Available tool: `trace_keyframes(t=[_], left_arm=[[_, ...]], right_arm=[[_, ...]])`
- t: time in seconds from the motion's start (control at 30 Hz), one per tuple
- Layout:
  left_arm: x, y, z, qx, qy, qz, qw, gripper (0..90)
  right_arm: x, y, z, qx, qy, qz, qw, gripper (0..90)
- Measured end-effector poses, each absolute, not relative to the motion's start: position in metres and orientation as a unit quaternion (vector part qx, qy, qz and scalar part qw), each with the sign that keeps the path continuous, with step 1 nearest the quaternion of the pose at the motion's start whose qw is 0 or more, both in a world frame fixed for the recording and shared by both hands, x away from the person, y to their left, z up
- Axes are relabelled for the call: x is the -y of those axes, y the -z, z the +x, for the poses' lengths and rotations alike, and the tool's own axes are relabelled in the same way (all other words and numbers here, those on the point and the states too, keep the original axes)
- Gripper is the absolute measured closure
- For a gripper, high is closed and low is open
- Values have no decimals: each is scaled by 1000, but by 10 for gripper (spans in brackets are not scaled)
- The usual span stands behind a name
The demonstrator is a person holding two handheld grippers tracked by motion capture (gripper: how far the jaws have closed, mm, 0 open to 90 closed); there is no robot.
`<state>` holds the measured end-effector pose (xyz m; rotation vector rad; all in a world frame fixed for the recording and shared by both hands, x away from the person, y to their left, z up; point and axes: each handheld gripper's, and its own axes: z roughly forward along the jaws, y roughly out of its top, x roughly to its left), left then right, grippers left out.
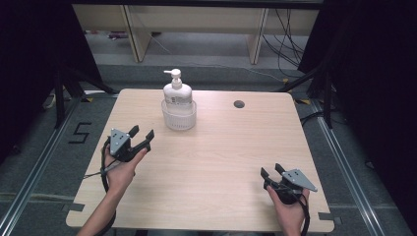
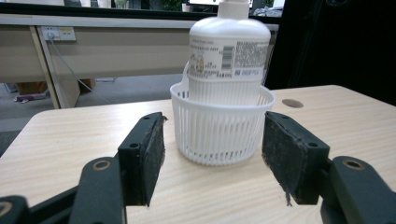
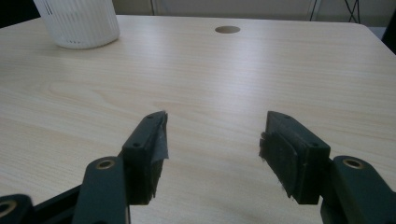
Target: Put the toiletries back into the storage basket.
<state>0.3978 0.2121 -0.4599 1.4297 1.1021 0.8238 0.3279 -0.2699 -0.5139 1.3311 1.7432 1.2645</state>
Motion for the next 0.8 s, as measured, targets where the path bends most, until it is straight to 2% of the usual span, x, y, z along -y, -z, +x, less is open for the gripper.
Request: trace_keyframes(t=[0.47, 0.8], left_arm=[[-233, 504, 373, -481, -344, 612, 526, 387], [-241, 523, 364, -487, -352, 609, 518, 388]], right_arm=[[270, 513, 327, -663, -458, 507, 306, 406], [270, 514, 328, -662, -465, 499, 310, 406]])
